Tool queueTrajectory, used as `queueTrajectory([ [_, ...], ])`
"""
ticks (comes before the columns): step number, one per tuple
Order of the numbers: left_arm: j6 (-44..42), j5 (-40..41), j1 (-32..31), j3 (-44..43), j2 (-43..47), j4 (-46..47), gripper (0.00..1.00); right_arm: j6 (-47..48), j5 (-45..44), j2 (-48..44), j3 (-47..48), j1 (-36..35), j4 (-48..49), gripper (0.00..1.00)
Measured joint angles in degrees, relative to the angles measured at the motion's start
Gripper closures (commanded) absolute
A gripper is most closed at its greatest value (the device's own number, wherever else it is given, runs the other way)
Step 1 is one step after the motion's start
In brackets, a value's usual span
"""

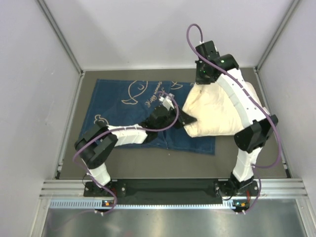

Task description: Put the pillow into the pillowcase

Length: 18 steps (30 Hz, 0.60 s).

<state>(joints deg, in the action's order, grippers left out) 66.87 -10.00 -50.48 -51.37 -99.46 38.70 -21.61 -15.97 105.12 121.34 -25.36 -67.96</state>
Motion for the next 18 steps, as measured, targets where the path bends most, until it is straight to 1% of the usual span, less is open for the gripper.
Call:
queueTrajectory([
  [2,0.66,-3.52,3.39,-0.22,0.00,-1.57,1.00,-0.04,1.16,2.82,1.46,-0.09,2.60,1.00],
  [5,0.83,-7.15,6.12,-0.24,-0.04,-3.02,1.00,-0.76,2.54,3.85,-0.20,-0.20,6.64,0.93],
  [6,0.98,-8.55,6.97,-0.26,-0.11,-3.23,1.00,-1.03,2.78,3.80,-1.46,-0.22,8.50,0.49],
  [7,1.16,-10.14,7.89,-0.31,-0.33,-3.30,1.00,-1.46,3.26,3.80,-2.64,-0.24,10.56,0.17],
  [8,1.38,-11.98,8.83,-0.50,-0.72,-3.63,1.00,-1.73,3.15,3.82,-3.78,-0.22,13.31,0.01],
  [11,0.90,-17.40,10.47,-1.92,-3.02,-6.88,1.00,-0.90,1.57,4.07,-4.61,0.39,20.94,0.00],
  [14,-1.07,-20.90,11.34,-5.88,-6.43,-13.22,1.00,-0.39,0.66,2.23,-7.06,1.62,26.51,0.00],
  [15,-1.79,-21.53,11.47,-7.19,-7.54,-15.23,0.90,-0.42,0.66,0.76,-9.14,2.08,27.43,0.00],
  [16,-2.64,-22.18,11.61,-8.35,-8.63,-17.11,0.74,-0.44,0.87,-0.98,-11.80,2.47,28.44,0.00],
  [18,-4.44,-23.02,11.80,-9.68,-9.99,-20.31,0.59,-0.42,1.81,-4.74,-17.07,3.15,29.33,0.00],
])
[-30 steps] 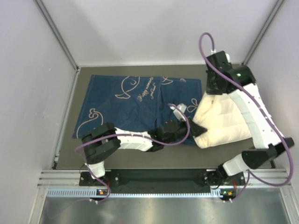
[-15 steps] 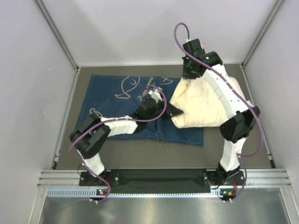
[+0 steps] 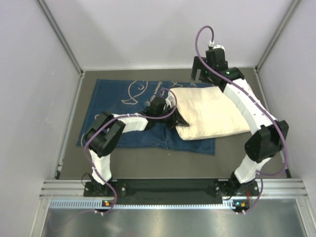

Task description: Put the pillow into the pillowcase

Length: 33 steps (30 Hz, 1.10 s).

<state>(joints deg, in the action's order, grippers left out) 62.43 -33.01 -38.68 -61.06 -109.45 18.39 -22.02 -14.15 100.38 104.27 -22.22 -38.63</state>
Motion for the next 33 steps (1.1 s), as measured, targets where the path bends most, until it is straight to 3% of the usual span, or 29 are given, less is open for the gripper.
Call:
queueTrajectory([
  [1,-1.01,-0.07,0.09,-0.13,-0.26,-1.25,0.45,0.04,0.70,-2.12,-2.95,0.22,0.20,0.00],
  [5,-4.83,0.90,0.22,-0.66,-0.28,-7.32,0.38,0.87,3.61,-10.67,-14.82,0.52,1.07,0.00],
  [8,-8.07,2.97,0.50,-2.29,0.94,-13.73,0.25,1.55,6.12,-14.62,-20.55,0.52,1.60,0.00],
  [10,-9.81,4.61,0.85,-3.15,3.15,-17.49,0.01,2.16,8.33,-16.55,-23.52,0.52,1.84,0.00],
  [16,-13.51,11.85,3.93,-3.10,18.53,-26.01,0.01,4.35,11.41,-19.32,-29.42,-2.29,2.38,0.00],
  [25,-15.67,42.25,6.99,6.29,49.31,-34.05,0.01,5.40,4.85,-16.13,-29.99,-14.21,2.29,0.00],
  [29,-16.92,46.05,11.45,9.20,53.96,-38.01,0.02,5.42,-1.60,-9.57,-26.69,-19.08,1.70,0.01],
  [33,-18.93,44.19,17.09,9.20,51.34,-40.98,0.03,5.51,-7.37,-1.49,-21.40,-22.05,0.74,0.05],
])
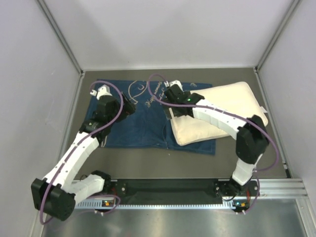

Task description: Put the pillow into the pillowcase

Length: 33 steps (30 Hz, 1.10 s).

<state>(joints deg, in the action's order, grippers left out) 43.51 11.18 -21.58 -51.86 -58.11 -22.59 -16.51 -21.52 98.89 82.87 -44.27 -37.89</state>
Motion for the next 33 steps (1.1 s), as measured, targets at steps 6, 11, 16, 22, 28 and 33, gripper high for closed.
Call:
queueTrajectory([
  [6,-1.51,-5.75,6.58,2.56,-2.95,-1.62,0.03,0.00,-5.05,7.93,2.49,-1.14,-1.03,0.05],
  [11,-2.51,-9.75,8.24,3.02,-4.39,-1.92,0.04,-0.04,-9.79,13.27,4.48,-2.69,-2.49,0.19],
  [16,-4.72,-13.22,8.33,3.02,-5.42,-1.86,0.05,0.46,-14.23,15.67,4.90,-3.06,-3.61,1.00],
  [22,-8.50,-16.90,7.67,2.86,-12.37,-2.51,0.13,0.24,-11.87,11.98,1.27,-1.22,-0.31,1.00],
  [28,-12.26,-15.39,-1.70,-1.44,-19.67,-5.14,0.13,-2.14,6.16,-2.03,-8.07,7.65,6.78,1.00],
  [33,-14.38,-12.46,-10.38,-11.04,-28.13,-6.69,0.21,-3.54,15.45,-9.42,-9.40,13.94,9.35,1.00],
])
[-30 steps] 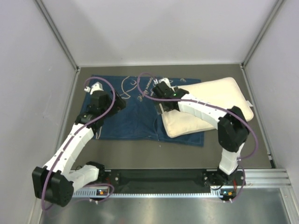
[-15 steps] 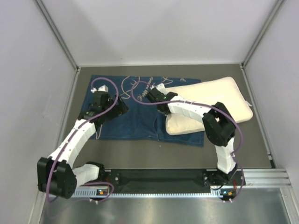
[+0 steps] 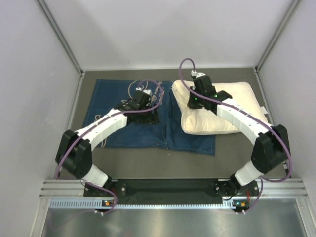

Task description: Put the pillow into the pillowcase

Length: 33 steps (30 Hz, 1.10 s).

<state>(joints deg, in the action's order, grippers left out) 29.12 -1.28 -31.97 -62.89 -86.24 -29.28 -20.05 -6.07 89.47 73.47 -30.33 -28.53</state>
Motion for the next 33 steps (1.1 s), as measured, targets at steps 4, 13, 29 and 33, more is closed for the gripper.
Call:
queueTrajectory([
  [4,-1.22,4.33,-3.85,-7.56,-8.11,-2.86,0.34,-0.61,3.91,-0.90,-0.87,1.84,0.74,1.00],
  [13,-2.34,8.66,-6.95,-12.07,-17.88,-7.89,0.37,-1.14,7.45,-0.90,-3.45,2.14,0.94,1.00],
  [29,-2.93,10.69,-9.68,-17.62,-23.98,-8.76,0.47,-2.71,9.64,-1.01,-4.87,3.34,2.82,1.00],
  [33,-3.13,12.79,-10.21,-18.69,-27.10,-9.97,0.52,-2.73,10.23,-1.36,-5.22,3.63,3.10,1.00],
])
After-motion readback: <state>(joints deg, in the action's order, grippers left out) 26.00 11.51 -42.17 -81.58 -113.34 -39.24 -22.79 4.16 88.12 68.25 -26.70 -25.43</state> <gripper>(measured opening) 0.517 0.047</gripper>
